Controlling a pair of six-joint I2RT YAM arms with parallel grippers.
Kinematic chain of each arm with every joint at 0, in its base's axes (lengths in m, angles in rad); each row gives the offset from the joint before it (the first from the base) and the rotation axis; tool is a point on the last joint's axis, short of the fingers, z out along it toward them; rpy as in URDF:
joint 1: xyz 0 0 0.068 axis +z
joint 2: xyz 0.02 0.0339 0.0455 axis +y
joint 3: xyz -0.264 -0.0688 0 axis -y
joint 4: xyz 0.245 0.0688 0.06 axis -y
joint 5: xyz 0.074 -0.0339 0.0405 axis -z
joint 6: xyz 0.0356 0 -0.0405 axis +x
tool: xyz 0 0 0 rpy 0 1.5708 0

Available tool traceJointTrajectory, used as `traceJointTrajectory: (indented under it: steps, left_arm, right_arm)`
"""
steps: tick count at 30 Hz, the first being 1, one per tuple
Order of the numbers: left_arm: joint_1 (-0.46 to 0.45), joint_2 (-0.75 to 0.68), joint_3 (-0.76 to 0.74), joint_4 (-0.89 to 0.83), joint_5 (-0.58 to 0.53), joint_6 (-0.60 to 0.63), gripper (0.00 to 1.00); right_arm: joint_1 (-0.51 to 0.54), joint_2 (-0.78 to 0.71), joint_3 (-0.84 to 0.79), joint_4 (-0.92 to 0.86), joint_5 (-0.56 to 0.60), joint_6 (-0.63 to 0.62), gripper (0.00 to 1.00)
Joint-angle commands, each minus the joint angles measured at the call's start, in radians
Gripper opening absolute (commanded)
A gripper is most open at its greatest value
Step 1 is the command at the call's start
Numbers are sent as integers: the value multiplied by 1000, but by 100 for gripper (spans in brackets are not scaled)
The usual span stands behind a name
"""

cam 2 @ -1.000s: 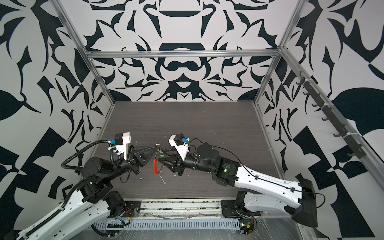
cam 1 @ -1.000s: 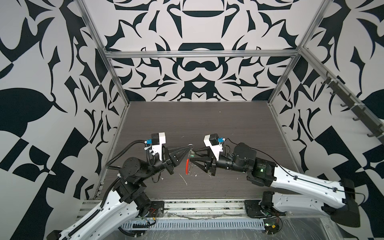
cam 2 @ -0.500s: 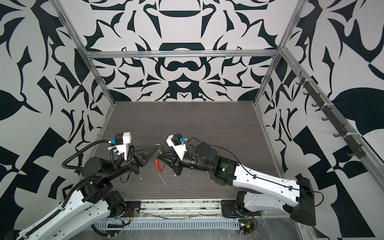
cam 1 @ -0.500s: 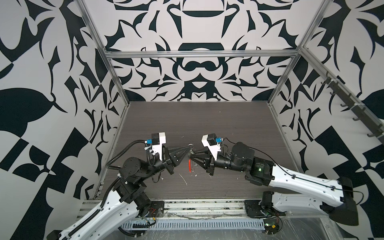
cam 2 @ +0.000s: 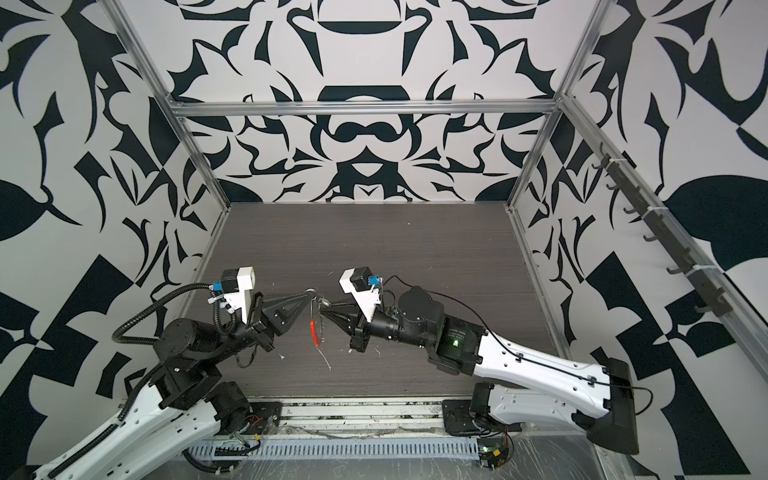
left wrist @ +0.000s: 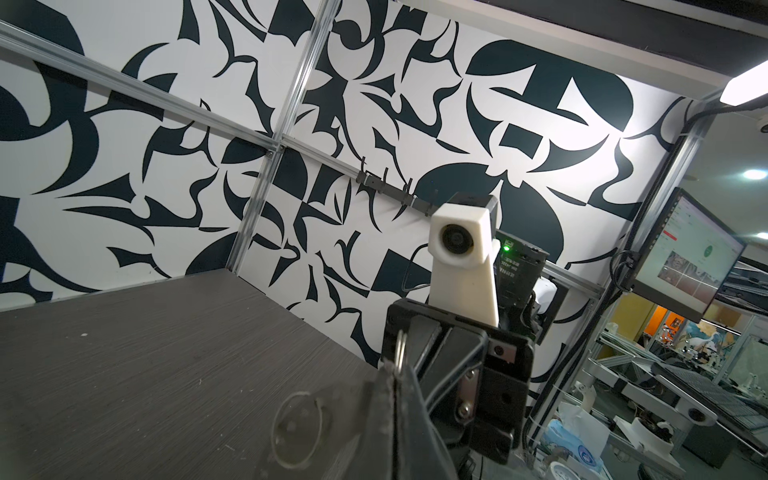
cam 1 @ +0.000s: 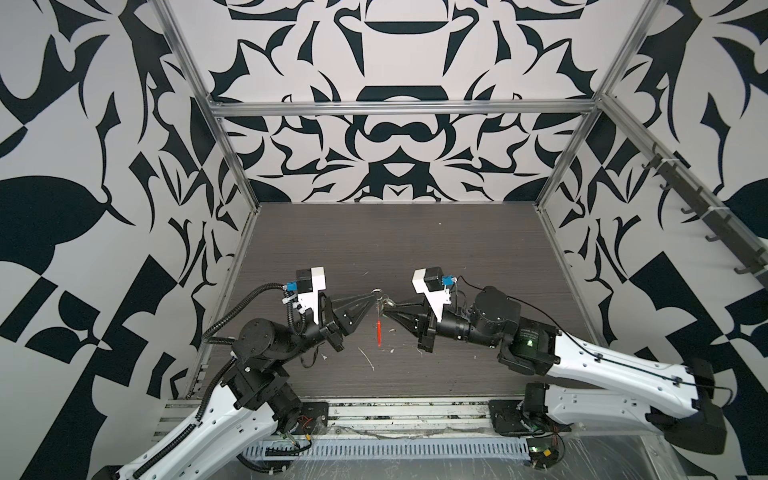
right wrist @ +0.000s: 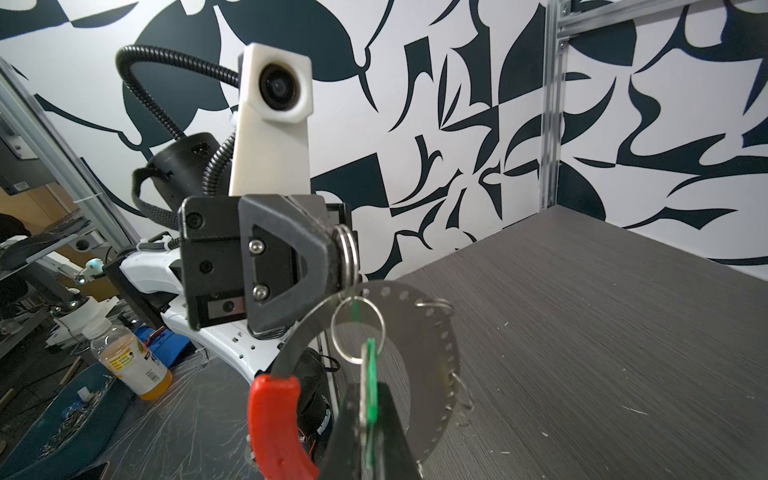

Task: Remove the keys from the keyring

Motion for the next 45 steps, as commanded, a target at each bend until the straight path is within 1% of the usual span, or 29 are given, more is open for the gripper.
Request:
traceJointTrajectory:
  steps: [1,9,14,18,22,25,30,37,45]
  left_arm:
    - [0,-27,-6,4,1,17,0]
    - [-2,-52,-6,-5,-13,20,0]
    - [-1,-59,-1,-19,-1,20,0]
    - [-1,-32,44,-88,55,31,0]
    - [-1,12,78,-141,154,14,0]
    - [-1,46,87,-139,242,-13,0]
    - [-1,84,89,-132,328,-44,0]
    - [-1,131,86,-59,470,-86,0]
    - [-2,188,80,28,545,-136,0]
  right_arm:
    - [4,-37,-8,19,56,0,0]
    - [4,-62,-19,9,101,-2,0]
    - [2,-86,-17,-20,155,-19,0]
    - [3,-89,45,-126,177,-59,0]
    - [2,-70,148,-270,153,-130,0]
    - [2,-51,214,-351,123,-183,0]
    - [1,-29,296,-440,80,-256,0]
    - [2,2,380,-542,-27,-326,0]
    - [2,69,485,-637,-129,-385,0]
